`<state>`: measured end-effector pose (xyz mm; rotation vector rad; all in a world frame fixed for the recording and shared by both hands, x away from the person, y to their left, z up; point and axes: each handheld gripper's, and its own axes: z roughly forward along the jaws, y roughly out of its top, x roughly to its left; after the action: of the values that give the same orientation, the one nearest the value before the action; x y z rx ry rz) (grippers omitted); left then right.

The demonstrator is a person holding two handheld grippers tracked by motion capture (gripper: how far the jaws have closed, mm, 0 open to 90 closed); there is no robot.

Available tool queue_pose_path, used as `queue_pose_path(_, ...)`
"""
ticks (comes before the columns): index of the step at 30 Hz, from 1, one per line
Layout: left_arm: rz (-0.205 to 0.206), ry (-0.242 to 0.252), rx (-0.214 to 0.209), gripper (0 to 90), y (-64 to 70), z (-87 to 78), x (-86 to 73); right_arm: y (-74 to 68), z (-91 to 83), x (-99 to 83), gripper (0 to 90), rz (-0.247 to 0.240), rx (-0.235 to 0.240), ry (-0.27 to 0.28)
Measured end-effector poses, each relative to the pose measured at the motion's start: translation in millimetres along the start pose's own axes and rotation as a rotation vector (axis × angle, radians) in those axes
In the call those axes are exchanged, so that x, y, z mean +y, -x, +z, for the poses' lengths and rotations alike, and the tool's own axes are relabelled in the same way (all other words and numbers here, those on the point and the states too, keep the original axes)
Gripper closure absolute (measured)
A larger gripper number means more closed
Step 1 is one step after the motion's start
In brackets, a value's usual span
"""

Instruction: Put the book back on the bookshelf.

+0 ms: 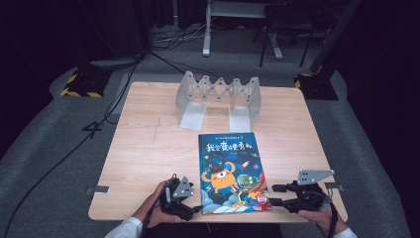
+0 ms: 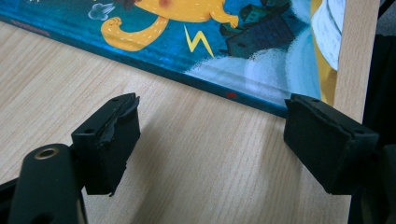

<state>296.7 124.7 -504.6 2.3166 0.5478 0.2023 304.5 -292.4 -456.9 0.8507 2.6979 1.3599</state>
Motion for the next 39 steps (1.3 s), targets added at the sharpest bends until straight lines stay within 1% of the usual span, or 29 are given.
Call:
queue_pose_path(2, 0.000, -0.001, 0.000, 19.0, -0.1, -0.1, 0.0, -4.2, -1.5, -4.1, 48.3, -0.028, -0.025, -0.076)
queue_pose_path(3, 0.000, -0.001, 0.000, 19.0, -0.1, -0.1, 0.0, -6.2, -1.6, -5.1, 49.6, -0.031, -0.042, -0.107)
queue_pose_path(4, 0.000, 0.000, -0.001, 19.0, 0.0, 0.0, 0.0, -8.5, -0.8, -6.1, 51.0, -0.032, -0.072, -0.151)
queue_pose_path(7, -0.005, -0.001, 0.004, 18.8, 0.8, 0.3, 0.3, -14.1, 4.5, -8.0, 55.8, -0.029, -0.097, -0.289)
queue_pose_path(8, -0.002, 0.001, 0.004, 18.9, 1.6, 0.7, 0.7, -15.7, 6.2, -7.6, 57.5, -0.033, -0.098, -0.325)
queue_pose_path(10, 0.001, 0.000, -0.003, 19.4, 3.6, 1.5, 1.5, -19.4, 9.5, -4.4, 60.2, -0.025, -0.086, -0.384)
queue_pose_path(11, 0.001, 0.001, -0.003, 19.3, 3.8, 1.7, 1.6, -20.4, 11.0, -2.4, 61.2, -0.033, -0.084, -0.411)
queue_pose_path(14, 0.001, 0.001, -0.004, 19.4, 3.8, 1.7, 1.7, -22.7, 17.1, 2.7, 64.1, -0.038, -0.096, -0.485)
queue_pose_path(15, 0.001, 0.002, -0.004, 19.5, 3.8, 1.7, 1.6, -23.2, 21.0, 4.1, 66.1, -0.037, -0.096, -0.523)
queue_pose_path(16, -0.002, 0.000, -0.003, 19.6, 4.0, 1.6, 1.6, -23.3, 24.8, 4.8, 67.7, -0.040, -0.102, -0.547)
queue_pose_path(17, -0.002, 0.000, -0.003, 19.7, 4.0, 1.6, 1.6, -23.3, 24.8, 4.8, 67.7, -0.040, -0.102, -0.547)
queue_pose_path(19, -0.001, 0.002, -0.004, 19.9, 4.7, 1.9, 1.8, -23.5, 31.0, 8.2, 72.8, -0.043, -0.094, -0.570)
queue_pose_path(21, -0.002, 0.002, -0.005, 19.9, 4.8, 2.0, 1.9, -23.9, 35.2, 12.3, 77.0, -0.052, -0.107, -0.590)
queue_pose_path(22, -0.001, 0.002, -0.005, 19.9, 4.8, 2.0, 1.9, -23.6, 36.1, 13.5, 80.6, -0.062, -0.127, -0.596)
queue_pose_path(23, -0.001, 0.002, -0.005, 19.9, 4.7, 1.9, 1.8, -23.0, 36.7, 13.7, 80.9, -0.061, -0.142, -0.588)
queue_pose_path(26, -0.001, 0.003, -0.007, 20.0, 4.3, 1.8, 1.8, -21.5, 34.0, 10.3, 81.0, -0.045, -0.132, -0.549)
queue_pose_path(27, -0.001, 0.001, -0.008, 20.3, 4.0, 1.5, 1.6, -22.0, 32.8, 8.4, 80.9, -0.057, -0.134, -0.531)
queue_pose_path(28, 0.002, 0.002, -0.010, 20.5, 3.4, 1.4, 1.6, -22.3, 31.6, 6.0, 80.5, -0.059, -0.133, -0.508)
queue_pose_path(29, 0.004, 0.001, -0.010, 20.5, 3.2, 1.3, 1.5, -21.5, 30.0, 3.2, 78.5, -0.060, -0.122, -0.475)
queue_pose_path(30, 0.004, 0.001, -0.009, 20.5, 3.3, 1.3, 1.5, -19.8, 28.3, -0.5, 77.8, -0.063, -0.109, -0.430)
queue_pose_path(32, 0.004, 0.002, -0.010, 20.5, 3.3, 1.3, 1.5, -13.0, 26.2, -6.5, 70.9, -0.003, -0.060, -0.345)
queue_pose_path(33, 0.004, 0.002, -0.010, 20.5, 3.3, 1.3, 1.5, -13.0, 26.2, -6.5, 70.9, -0.003, -0.060, -0.345)
queue_pose_path(34, 0.004, 0.002, -0.010, 20.5, 3.2, 1.2, 1.5, -11.2, 25.9, -9.0, 68.1, -0.010, -0.039, -0.310)
queue_pose_path(35, 0.005, 0.002, -0.009, 20.5, 3.2, 1.2, 1.5, -9.8, 25.2, -9.1, 65.1, 0.003, -0.026, -0.293)
queue_pose_path(36, 0.005, 0.002, -0.010, 20.6, 3.2, 1.2, 1.4, -8.3, 23.3, -8.6, 59.2, 0.011, -0.003, -0.264)
queue_pose_path(37, 0.005, 0.002, -0.009, 20.5, 3.1, 1.2, 1.4, -6.0, 19.7, -7.2, 55.4, 0.029, 0.041, -0.216)
queue_pose_path(38, 0.005, 0.002, -0.010, 20.6, 3.2, 1.2, 1.4, -3.0, 15.0, -4.6, 51.0, 0.057, 0.093, -0.180)
queue_pose_path(39, 0.005, 0.002, -0.009, 20.6, 3.2, 1.2, 1.4, -1.7, 12.3, -2.8, 48.9, 0.070, 0.109, -0.153)
